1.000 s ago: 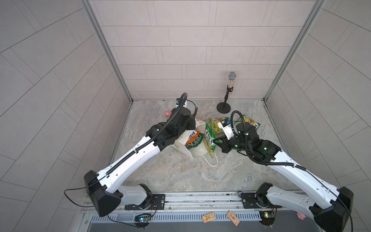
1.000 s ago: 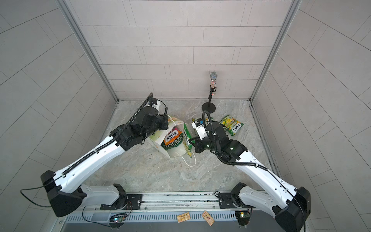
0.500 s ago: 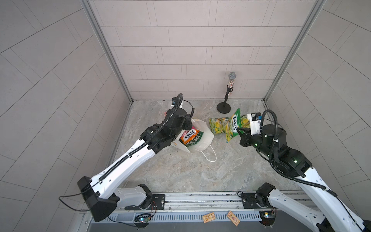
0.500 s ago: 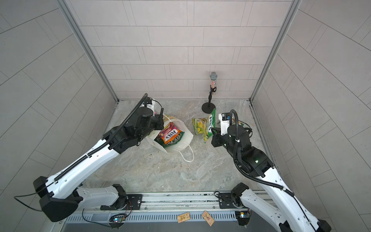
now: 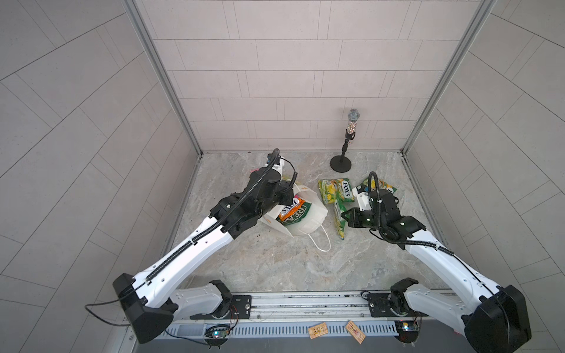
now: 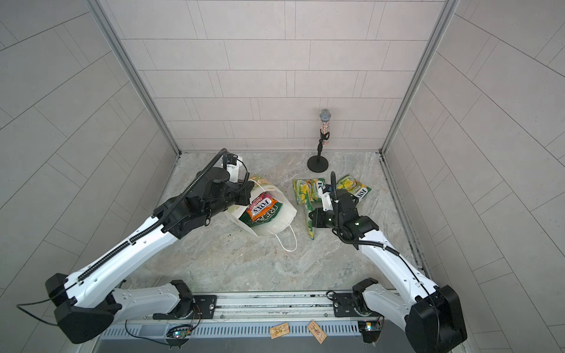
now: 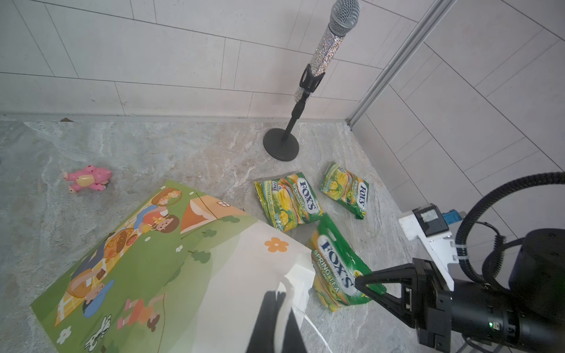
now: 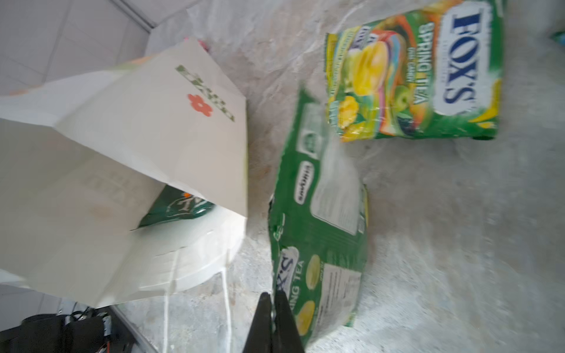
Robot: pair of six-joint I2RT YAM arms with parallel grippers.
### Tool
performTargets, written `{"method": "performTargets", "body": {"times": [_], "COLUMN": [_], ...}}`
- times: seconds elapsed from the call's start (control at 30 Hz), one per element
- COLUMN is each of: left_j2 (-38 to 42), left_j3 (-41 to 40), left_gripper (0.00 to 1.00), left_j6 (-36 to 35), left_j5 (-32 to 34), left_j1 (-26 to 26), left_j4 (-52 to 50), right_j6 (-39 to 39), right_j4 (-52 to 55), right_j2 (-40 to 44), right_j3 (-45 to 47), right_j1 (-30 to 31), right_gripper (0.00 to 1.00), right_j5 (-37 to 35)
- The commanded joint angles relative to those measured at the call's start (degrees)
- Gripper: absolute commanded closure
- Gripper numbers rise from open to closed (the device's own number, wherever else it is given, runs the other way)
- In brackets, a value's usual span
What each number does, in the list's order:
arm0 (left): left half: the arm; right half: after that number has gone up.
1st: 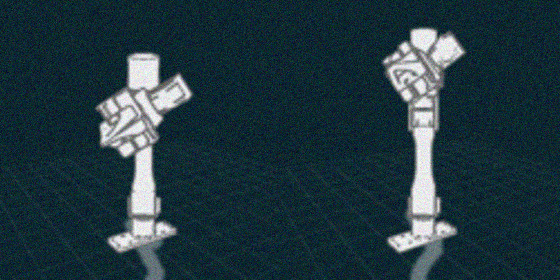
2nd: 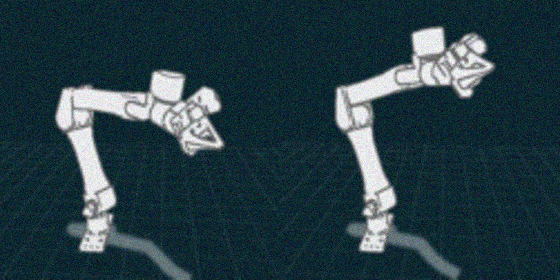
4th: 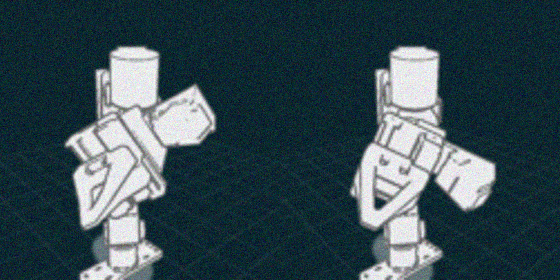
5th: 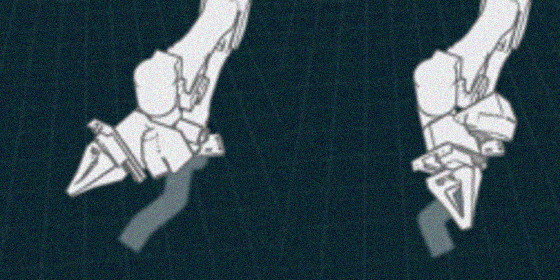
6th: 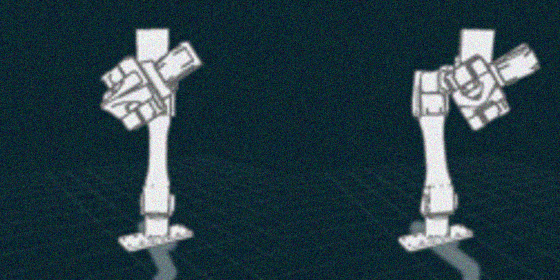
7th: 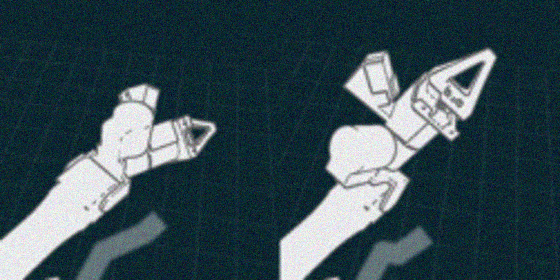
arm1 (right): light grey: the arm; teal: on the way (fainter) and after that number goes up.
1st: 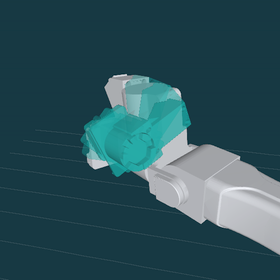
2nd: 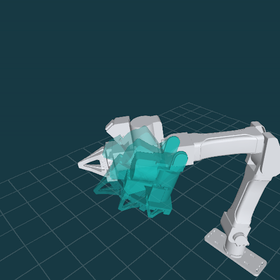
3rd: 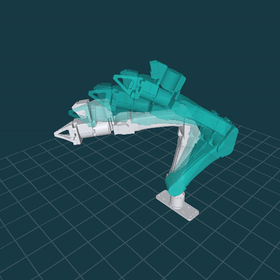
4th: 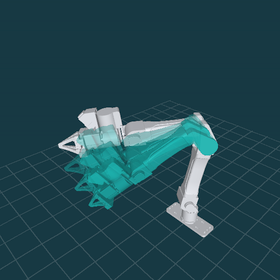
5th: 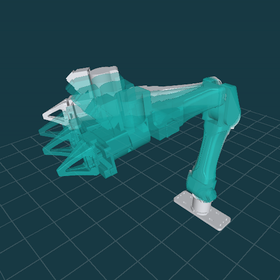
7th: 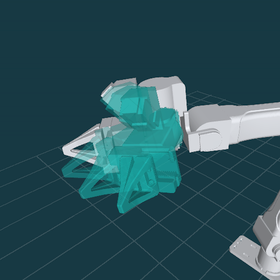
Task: Take the snacks out of the paper bag
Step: Place the snack at the center of the table.
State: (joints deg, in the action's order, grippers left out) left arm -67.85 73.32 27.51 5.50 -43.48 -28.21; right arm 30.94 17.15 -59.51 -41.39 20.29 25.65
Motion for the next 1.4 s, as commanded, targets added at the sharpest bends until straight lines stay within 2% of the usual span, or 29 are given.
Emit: {"method": "performTargets", "body": {"times": [0.0, 0.23, 0.33, 0.5, 0.6, 0.77, 0.9, 1.03, 1.1, 1.17, 1.23, 1.37], "left_j2": [1.92, 2.28, 2.32, 2.24, 2.11, 1.88, 1.35, 0.62, 0.45, 0.44, 0.34, -0.84], "left_j3": [-1.35, -1.69, -1.48, -0.96, -0.63, -0.52, -0.88, -0.88, -1.01, -1.28, -1.56, -1.44], "left_gripper": [1.0, 1.0, 1.0, 1.0, 1.0, 1.0, 1.0, 1.0, 1.0, 1.0, 1.0, 1.0], "left_j6": [-1.01, -1.27, -1.31, -2.34, -2.85, -3.25, -3.63, -4.35, -4.27, -3.61, -2.77, -1.29], "left_j5": [-2.93, -4.27, -4.09, -4.52, -5.15, -6.34, -7.74, -11.19, -11.75, -11.51, -11.12, -11.63], "left_j1": [0.24, 0.24, 0.23, 0.24, 0.24, 0.24, 0.22, 0.2, 0.24, 0.24, 0.23, 0.16], "left_j4": [0.96, 0.43, 0.26, -0.65, -0.89, -0.62, -0.02, 0.6, 1.19, 1.74, 2.44, 4.12], "right_j6": [1.6, 3.64, 3.16, -1.17, -3.67, -4.66, -4.56, -4.92, -5.01, -5.1, -5.16, -1.96], "right_j4": [-8.95, -15.54, -15.68, -9.3, -3.76, 1.02, 3.58, 5.42, 6.03, 6.1, 5.53, -0.98], "right_j2": [1.17, -3.46, -3.78, -2.74, -2.35, -1.71, -1.48, 0.81, 2.74, 5.24, 7.95, 10.89], "right_j3": [1.19, 5.55, 7.96, 10.27, 10.69, 10.8, 10.13, 8.95, 8.14, 7.5, 6.75, 6.79], "right_j1": [0.14, -1.31, -1.4, -2.22, -2.6, -2.98, -2.98, -3.0, -2.98, -2.98, -2.98, -2.81], "right_gripper": [1.0, 1.0, 1.0, 1.0, 1.0, 1.0, 0.85, 0.51, 0.41, 0.38, 0.37, 0.37], "right_j5": [2.66, 5.42, 4.13, -3.26, -11.36, -19.88, -25.07, -27.45, -27.68, -26.08, -21.2, -5.18]}}
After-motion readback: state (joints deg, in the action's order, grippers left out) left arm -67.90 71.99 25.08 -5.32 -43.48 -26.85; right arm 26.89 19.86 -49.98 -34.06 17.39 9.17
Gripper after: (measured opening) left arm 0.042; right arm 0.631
